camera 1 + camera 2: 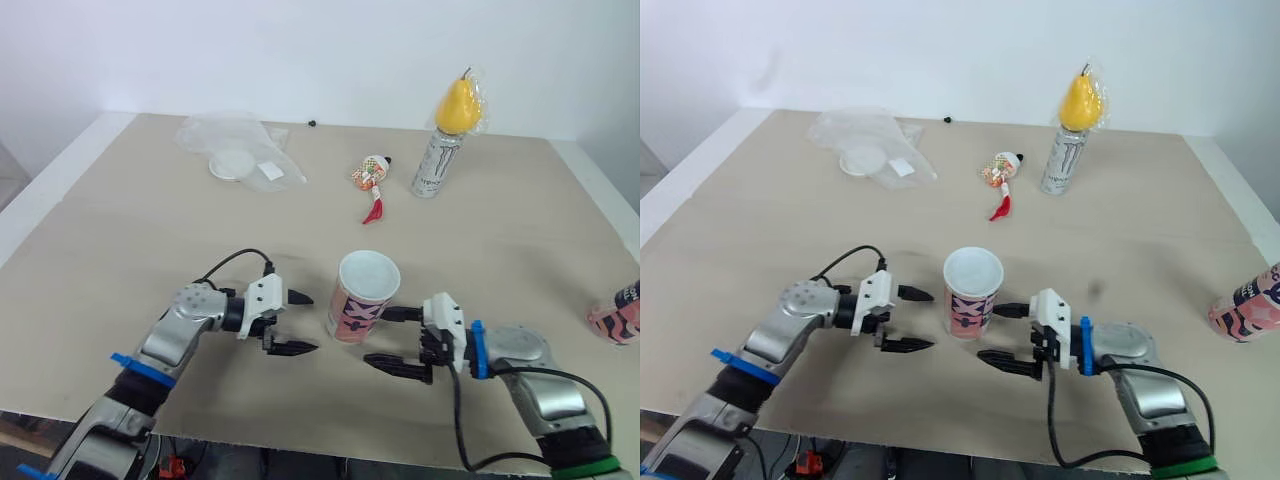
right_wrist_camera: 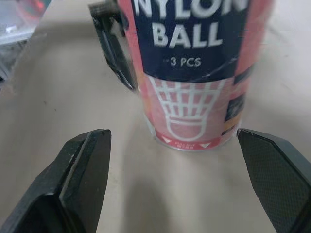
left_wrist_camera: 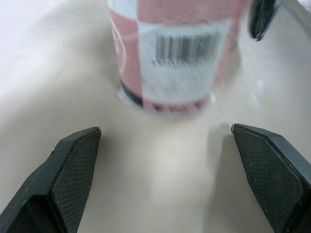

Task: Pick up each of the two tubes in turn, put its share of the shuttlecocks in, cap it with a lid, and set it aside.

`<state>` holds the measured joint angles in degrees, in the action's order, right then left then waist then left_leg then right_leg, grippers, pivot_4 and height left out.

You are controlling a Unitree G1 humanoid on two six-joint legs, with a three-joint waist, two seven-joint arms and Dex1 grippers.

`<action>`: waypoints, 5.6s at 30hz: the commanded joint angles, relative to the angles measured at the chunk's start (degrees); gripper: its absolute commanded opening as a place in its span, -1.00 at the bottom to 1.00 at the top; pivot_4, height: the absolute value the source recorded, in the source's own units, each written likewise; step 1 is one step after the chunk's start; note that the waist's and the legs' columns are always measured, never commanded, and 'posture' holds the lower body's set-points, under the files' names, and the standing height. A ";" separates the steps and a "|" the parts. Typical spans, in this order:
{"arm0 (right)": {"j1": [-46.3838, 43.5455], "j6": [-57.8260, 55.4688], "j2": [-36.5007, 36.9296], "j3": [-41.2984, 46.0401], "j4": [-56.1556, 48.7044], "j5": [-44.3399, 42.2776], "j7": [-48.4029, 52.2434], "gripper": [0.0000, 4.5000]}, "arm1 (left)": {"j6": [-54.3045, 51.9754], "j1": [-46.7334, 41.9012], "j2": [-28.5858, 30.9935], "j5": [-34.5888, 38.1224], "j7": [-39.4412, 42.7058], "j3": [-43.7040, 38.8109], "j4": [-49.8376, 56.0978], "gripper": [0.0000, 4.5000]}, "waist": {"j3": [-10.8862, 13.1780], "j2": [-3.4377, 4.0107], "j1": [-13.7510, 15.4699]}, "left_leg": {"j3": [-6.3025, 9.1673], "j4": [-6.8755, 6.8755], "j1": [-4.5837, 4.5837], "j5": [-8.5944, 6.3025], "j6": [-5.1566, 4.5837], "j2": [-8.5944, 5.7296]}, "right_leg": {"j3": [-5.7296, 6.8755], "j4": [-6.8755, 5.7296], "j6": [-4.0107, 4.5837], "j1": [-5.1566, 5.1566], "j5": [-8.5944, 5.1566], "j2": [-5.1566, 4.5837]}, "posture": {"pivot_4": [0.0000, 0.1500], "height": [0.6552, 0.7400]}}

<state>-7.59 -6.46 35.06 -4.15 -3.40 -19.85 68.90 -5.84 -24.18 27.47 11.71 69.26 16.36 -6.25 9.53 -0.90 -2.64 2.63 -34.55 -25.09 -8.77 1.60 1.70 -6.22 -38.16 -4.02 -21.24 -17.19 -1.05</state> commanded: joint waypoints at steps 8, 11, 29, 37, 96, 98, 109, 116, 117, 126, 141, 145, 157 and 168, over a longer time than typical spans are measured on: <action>-5.66 3.59 -4.46 -3.60 4.61 1.52 -0.26 0.97 | -3.29 4.35 0.02 8.05 -1.47 -5.79 7.94 1.00 | 0.06 0.01 0.15 | 0.03 -0.01 -0.02 0.02 0.03 -0.03 | 0.05 -0.01 0.05 0.02 0.03 -0.03 | 1.00 1.00; -6.11 3.92 -5.41 -4.03 5.14 1.67 -0.42 0.97 | -3.19 4.63 -0.13 7.97 -2.20 -5.76 8.08 1.00 | 0.06 0.01 0.11 | 0.03 -0.01 -0.02 0.02 0.03 -0.01 | 0.05 -0.02 0.05 0.02 0.03 -0.02 | 1.00 1.00; -8.58 2.51 -11.98 -5.82 7.47 0.79 -3.19 0.97 | -0.35 5.62 0.82 7.41 -1.73 -5.74 7.37 1.00 | 0.06 0.01 0.07 | 0.03 -0.02 0.01 0.05 0.07 0.02 | 0.05 -0.05 0.28 0.01 0.20 0.01 | 1.00 1.00; -9.37 3.70 -15.98 -6.75 9.29 1.23 -4.12 0.97 | 0.23 6.19 1.18 8.11 -1.02 -6.35 7.31 1.00 | 0.06 0.01 0.05 | 0.02 -0.02 0.02 0.06 0.10 0.03 | 0.05 -0.06 0.30 0.01 0.21 0.03 | 1.00 1.00; 6.94 -8.36 -12.89 32.38 2.58 -3.34 -52.05 0.76 | 1.31 2.86 -1.80 7.30 1.13 -3.13 6.35 1.00 | 0.01 0.19 -0.01 | -0.04 0.00 0.03 0.21 0.16 -0.01 | -0.06 -0.13 0.22 0.00 0.24 0.01 | 1.00 1.00; 7.61 -8.26 -12.75 32.11 1.99 -3.29 -51.50 0.91 | 1.37 2.73 -1.88 7.42 1.00 -3.29 6.30 1.00 | 0.01 0.21 -0.01 | -0.03 0.00 0.03 0.21 0.16 0.00 | -0.06 -0.13 0.22 0.00 0.24 0.02 | 1.00 1.00; 13.46 -9.24 -11.98 33.60 -2.29 -4.84 -50.09 0.91 | 2.20 1.67 -6.16 10.22 -2.39 -6.55 6.11 1.00 | -0.01 0.21 0.15 | -0.01 0.00 0.02 0.21 0.16 -0.02 | -0.04 -0.12 0.21 0.02 0.23 0.01 | 1.00 1.00; 20.04 -10.28 -10.88 35.14 -7.75 -6.70 -48.16 0.91 | 3.83 1.50 -6.70 8.92 -2.96 -6.23 4.78 1.00 | -0.01 0.21 0.14 | 0.00 0.00 0.02 0.21 0.16 -0.03 | -0.03 -0.11 0.18 0.03 0.21 0.00 | 1.00 1.00; 20.64 -10.44 -10.72 35.54 -8.30 -7.03 -48.03 0.91 | 4.17 1.54 -6.66 8.66 -2.95 -6.07 4.53 1.00 | -0.01 0.21 0.14 | 0.00 0.00 0.02 0.21 0.16 -0.03 | -0.04 -0.11 0.16 0.03 0.19 0.00 | 1.00 1.00; 18.94 -9.32 -8.68 35.81 -6.51 -7.77 -45.49 0.91 | 6.10 0.50 -7.20 7.52 -2.24 -5.17 2.00 1.00 | -0.01 0.22 0.10 | -0.04 -0.02 0.04 0.24 0.12 -0.02 | -0.06 -0.11 -0.03 0.01 0.14 -0.01 | 1.00 1.00; 8.59 -4.81 -8.10 33.14 6.66 -4.62 -43.82 0.91 | 5.77 0.86 -6.49 7.57 -2.36 -5.16 2.64 1.00 | 0.01 0.31 0.03 | -0.05 0.02 0.00 0.26 0.08 -0.09 | -0.09 -0.10 -0.02 0.01 0.18 -0.03 | 1.00 1.00; 8.30 -4.04 -8.33 32.71 7.24 -3.73 -44.50 0.81 | 5.55 1.10 -6.48 7.57 -2.63 -5.05 2.85 1.00 | 0.01 0.31 0.03 | -0.05 0.00 0.02 0.27 0.08 -0.08 | -0.09 -0.10 -0.10 0.01 0.17 -0.02 | 1.00 1.00; 7.74 -4.31 -8.54 31.16 7.66 -2.53 -45.45 0.25 | 4.61 1.87 -6.03 7.48 -2.93 -5.11 3.61 1.00 | 0.01 0.30 0.01 | -0.05 -0.01 0.04 0.29 0.08 -0.04 | -0.09 -0.10 -0.09 0.01 0.21 0.01 | 1.00 1.00; 8.76 -6.07 -8.22 31.64 6.64 -4.16 -44.53 0.91 | 4.43 1.81 -6.12 7.45 -3.16 -4.99 3.51 1.00 | 0.00 0.30 0.01 | -0.05 -0.02 0.04 0.32 0.07 -0.03 | -0.10 -0.10 -0.09 0.02 0.25 0.01 | 1.00 1.00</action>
<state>0.26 -11.97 26.66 27.28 3.89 -23.41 23.81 -1.64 -22.11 21.20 19.02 66.25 11.50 -4.88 9.53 -0.60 -2.63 2.58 -34.56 -25.05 -8.44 1.67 1.67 -6.32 -38.26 -4.11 -21.22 -16.94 -1.03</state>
